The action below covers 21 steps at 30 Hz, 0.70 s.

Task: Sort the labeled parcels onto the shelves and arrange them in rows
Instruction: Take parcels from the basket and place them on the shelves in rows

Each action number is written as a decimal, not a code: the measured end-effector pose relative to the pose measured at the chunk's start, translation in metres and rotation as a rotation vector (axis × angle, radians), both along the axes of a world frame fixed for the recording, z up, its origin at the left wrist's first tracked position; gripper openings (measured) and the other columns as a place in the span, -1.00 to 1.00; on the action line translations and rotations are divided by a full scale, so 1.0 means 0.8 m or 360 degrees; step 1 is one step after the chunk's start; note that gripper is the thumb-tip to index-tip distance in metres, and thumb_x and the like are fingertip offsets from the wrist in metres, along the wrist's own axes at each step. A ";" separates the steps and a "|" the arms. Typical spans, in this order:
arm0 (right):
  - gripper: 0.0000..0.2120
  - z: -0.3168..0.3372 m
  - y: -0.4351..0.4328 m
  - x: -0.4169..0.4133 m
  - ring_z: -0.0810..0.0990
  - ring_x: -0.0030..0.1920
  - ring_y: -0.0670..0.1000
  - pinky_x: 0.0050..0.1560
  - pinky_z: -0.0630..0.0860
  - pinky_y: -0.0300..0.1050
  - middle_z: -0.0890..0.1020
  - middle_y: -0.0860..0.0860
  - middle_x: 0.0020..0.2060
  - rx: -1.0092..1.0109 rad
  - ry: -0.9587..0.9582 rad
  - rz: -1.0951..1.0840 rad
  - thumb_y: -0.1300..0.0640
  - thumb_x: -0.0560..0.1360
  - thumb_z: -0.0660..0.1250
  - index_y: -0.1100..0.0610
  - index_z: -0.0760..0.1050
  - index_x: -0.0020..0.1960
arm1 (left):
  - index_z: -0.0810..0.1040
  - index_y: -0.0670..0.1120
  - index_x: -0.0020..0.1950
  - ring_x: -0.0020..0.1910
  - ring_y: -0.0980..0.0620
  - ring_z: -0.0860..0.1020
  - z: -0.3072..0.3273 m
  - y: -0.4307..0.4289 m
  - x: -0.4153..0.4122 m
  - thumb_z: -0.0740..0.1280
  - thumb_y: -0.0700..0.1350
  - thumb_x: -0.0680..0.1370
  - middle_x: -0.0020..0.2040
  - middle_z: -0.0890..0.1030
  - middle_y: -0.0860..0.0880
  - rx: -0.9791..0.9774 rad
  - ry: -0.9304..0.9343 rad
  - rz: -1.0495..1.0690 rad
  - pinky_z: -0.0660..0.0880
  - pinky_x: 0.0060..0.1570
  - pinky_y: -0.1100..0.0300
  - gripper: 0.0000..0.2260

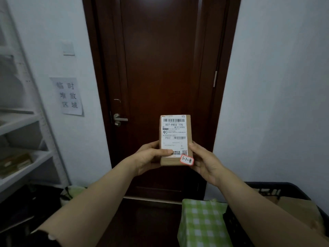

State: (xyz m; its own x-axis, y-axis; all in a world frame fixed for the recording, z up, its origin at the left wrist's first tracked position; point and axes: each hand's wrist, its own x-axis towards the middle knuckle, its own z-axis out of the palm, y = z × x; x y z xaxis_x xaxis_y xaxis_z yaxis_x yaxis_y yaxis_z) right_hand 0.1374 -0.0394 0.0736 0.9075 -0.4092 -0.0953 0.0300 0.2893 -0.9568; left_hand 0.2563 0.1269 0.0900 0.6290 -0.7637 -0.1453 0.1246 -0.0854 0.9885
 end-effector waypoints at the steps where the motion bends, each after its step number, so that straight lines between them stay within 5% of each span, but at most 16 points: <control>1: -0.32 -0.004 0.008 0.008 0.60 0.15 0.05 0.17 0.50 -0.04 0.68 0.04 0.05 -0.0001 0.0007 0.0012 -0.08 0.26 0.46 0.02 0.44 0.36 | 0.52 0.02 0.26 0.17 -0.01 0.57 -0.003 0.012 0.003 0.48 -0.17 0.38 0.12 0.66 0.00 0.0007 0.0004 0.0041 0.50 0.17 0.04 -0.54; 7: -0.29 -0.021 0.078 0.059 0.59 0.10 0.03 0.05 0.46 -0.08 0.69 0.01 0.02 -0.0035 0.0030 0.0283 -0.16 0.20 0.44 -0.06 0.45 0.34 | 0.53 0.02 0.26 0.14 0.01 0.59 -0.018 0.101 0.006 0.47 -0.15 0.41 0.10 0.67 0.01 0.0039 0.0069 0.0370 0.52 0.07 0.12 -0.58; 13: -0.72 -0.027 0.204 0.110 0.63 -0.01 -0.01 -0.08 0.49 -0.11 0.72 -0.02 -0.07 0.0027 -0.0004 0.0715 0.05 0.46 0.38 -0.17 0.51 0.14 | 0.53 0.10 0.30 0.08 0.05 0.59 -0.020 0.240 -0.010 0.57 0.01 0.27 0.10 0.67 0.04 0.0059 0.0039 0.0878 0.33 0.36 0.00 -0.40; 21: -0.58 -0.004 0.408 0.133 0.65 -0.15 -0.03 -0.16 0.50 -0.17 0.70 0.05 -0.03 0.0094 -0.0062 0.1291 0.08 0.43 0.39 -0.07 0.49 0.28 | 0.60 0.08 0.15 0.11 -0.02 0.57 -0.001 0.437 -0.062 0.38 -0.08 0.49 0.07 0.68 -0.01 -0.0052 0.0047 0.1494 0.42 0.25 0.01 -0.76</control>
